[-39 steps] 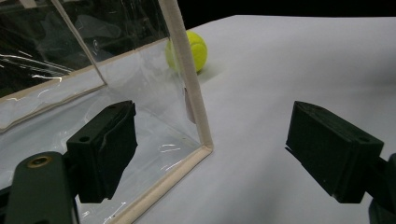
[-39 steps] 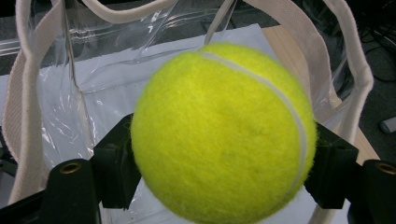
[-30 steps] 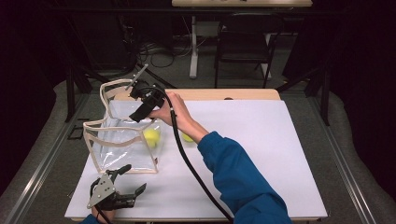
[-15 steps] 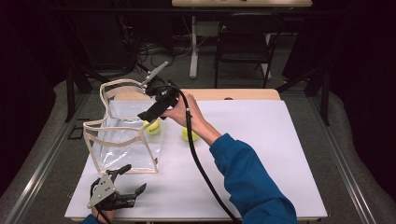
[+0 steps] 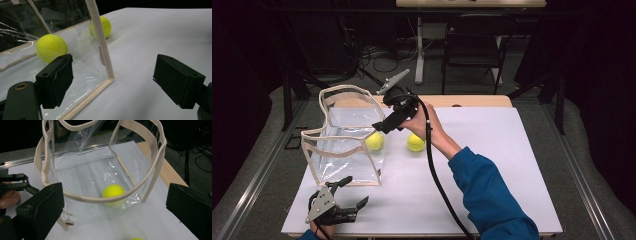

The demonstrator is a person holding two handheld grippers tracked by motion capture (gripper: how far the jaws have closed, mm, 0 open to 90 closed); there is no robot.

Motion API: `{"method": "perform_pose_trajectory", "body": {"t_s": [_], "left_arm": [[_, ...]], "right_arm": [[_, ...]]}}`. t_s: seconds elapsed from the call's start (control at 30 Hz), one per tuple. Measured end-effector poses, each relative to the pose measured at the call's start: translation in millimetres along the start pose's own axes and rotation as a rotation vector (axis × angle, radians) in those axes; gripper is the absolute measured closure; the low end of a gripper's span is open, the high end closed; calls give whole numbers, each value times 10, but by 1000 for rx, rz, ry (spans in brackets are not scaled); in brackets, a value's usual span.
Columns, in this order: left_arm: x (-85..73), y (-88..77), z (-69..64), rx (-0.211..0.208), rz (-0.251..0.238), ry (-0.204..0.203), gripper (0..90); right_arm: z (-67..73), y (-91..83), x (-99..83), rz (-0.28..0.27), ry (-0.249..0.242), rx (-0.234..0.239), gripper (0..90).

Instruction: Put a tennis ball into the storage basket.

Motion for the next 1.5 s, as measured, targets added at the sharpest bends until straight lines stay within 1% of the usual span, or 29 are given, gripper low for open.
{"method": "perform_pose_trajectory", "body": {"t_s": [0.2, 0.3, 0.4, 0.53, 0.63, 0.83, 1.0, 1.1, 1.17, 1.27, 1.43, 1.5], "left_arm": [[1, 2, -1, 0, 3, -1, 158], [2, 1, -3, -1, 5, 1, 159], [2, -11, -3, 3, 0, -3, 159], [2, -4, 0, 1, 3, 3, 159], [2, -11, -3, 1, 1, -2, 159], [0, -5, 1, 1, -1, -3, 158], [2, -11, -8, 1, 2, -1, 158], [-2, -4, -3, 1, 3, -3, 159], [-1, 0, 3, 2, 0, -9, 158], [-1, -1, 3, -2, -1, -7, 159], [3, -30, 7, 6, -10, -10, 158], [5, -10, 2, 2, -7, -10, 158]], "right_arm": [[-20, -47, -126, -2, 15, -7, 6], [-7, -55, -187, 5, 11, -13, 6], [13, -52, -247, 14, 4, -17, 6], [31, -50, -320, 17, 7, -11, 6], [41, -39, -388, 17, 10, -10, 6], [63, 3, -538, 38, 11, -10, 5], [50, 12, -657, 37, 20, -12, 5], [45, 24, -738, 47, 25, -18, 4], [34, 27, -785, 51, 33, -15, 3], [7, 12, -843, 53, 41, -8, 0], [-14, 12, -969, 54, 52, -30, 0], [-19, 34, -1032, 70, 59, -30, 0]]}}
Point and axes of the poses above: each handheld gripper's, and its own axes: y roughly forward along the jaws, x roughly out of its top, z roughly to its left, the point moved 1 cm from there along y, roughly forward along the jaws, and after that the axes turned 3 degrees about z, right-handed, at the moved point
